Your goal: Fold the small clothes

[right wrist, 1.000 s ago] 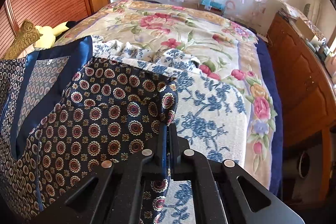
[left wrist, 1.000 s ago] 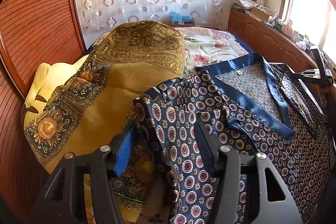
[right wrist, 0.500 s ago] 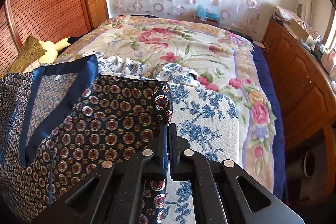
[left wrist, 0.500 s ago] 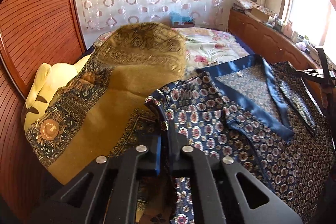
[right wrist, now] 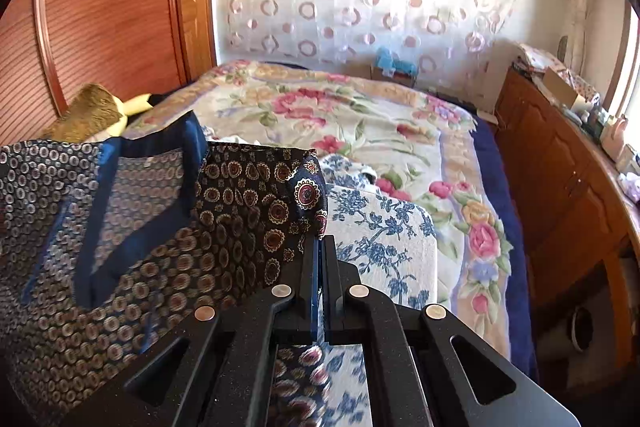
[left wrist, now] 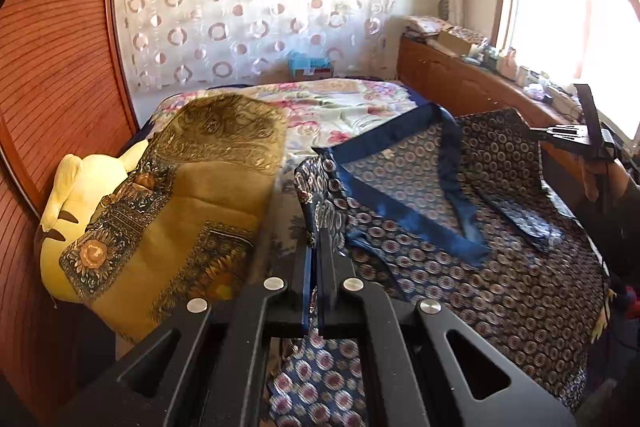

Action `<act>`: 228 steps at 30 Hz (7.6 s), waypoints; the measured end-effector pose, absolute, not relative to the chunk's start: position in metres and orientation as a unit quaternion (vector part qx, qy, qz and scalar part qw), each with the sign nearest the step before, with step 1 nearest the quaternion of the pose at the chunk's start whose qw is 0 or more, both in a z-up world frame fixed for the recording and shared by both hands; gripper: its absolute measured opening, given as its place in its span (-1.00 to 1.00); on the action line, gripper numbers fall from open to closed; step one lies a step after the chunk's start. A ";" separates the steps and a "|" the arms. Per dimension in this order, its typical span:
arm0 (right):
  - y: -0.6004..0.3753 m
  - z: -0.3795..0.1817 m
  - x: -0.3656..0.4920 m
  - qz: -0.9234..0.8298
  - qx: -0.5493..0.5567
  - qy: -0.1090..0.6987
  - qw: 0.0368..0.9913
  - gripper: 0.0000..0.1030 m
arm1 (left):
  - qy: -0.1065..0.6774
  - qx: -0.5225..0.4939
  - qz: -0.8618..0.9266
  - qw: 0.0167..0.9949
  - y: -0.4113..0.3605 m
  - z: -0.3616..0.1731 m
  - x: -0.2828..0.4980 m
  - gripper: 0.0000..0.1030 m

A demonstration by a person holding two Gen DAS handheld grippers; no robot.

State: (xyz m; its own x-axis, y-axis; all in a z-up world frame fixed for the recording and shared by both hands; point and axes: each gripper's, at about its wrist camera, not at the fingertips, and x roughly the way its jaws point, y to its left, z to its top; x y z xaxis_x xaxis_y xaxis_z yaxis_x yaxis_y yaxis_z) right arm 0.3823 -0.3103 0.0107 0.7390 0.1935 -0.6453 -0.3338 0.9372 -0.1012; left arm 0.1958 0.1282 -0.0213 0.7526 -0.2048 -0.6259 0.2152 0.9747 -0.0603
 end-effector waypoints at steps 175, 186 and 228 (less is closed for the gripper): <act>-0.367 0.021 0.314 0.077 -0.068 0.368 0.924 -0.10 | 0.381 0.018 -0.148 0.912 0.103 -0.045 0.218 0.48; -0.377 -0.021 0.245 0.096 -0.043 0.385 0.917 -0.07 | 0.408 0.031 -0.181 0.894 0.050 -0.082 0.195 0.48; -0.363 -0.055 0.244 0.088 -0.073 0.384 0.916 0.47 | 0.372 0.051 -0.145 0.915 0.074 -0.077 0.163 0.58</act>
